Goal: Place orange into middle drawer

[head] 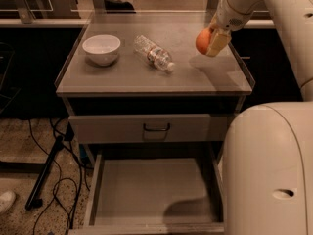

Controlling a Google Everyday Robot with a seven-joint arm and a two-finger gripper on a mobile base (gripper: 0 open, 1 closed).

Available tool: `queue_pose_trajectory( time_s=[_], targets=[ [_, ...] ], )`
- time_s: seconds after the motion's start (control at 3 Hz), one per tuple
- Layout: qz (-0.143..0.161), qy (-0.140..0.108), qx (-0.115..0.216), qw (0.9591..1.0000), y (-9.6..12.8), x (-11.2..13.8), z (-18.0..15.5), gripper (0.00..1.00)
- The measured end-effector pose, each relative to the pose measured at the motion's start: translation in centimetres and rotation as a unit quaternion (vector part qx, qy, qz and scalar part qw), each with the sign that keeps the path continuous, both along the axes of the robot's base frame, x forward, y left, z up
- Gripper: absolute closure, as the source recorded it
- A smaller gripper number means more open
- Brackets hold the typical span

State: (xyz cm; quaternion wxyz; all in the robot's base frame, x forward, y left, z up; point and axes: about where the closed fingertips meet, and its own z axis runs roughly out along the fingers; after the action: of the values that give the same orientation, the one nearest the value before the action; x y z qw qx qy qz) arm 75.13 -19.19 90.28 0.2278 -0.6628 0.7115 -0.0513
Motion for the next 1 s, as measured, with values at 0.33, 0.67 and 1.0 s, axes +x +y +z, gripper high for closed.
queue_pose_trajectory(
  time_s=[0.33,0.67,1.0],
  targets=[
    [-0.003,-0.017,0.001,0.9999,-1.0,-1.8,1.7,1.00],
    [-0.003,-0.035,0.006,0.9994,-1.7,-6.5,4.5,1.00],
    [0.004,-0.016,0.015,0.9998,-1.0,-13.2,4.0,1.00]
  ],
)
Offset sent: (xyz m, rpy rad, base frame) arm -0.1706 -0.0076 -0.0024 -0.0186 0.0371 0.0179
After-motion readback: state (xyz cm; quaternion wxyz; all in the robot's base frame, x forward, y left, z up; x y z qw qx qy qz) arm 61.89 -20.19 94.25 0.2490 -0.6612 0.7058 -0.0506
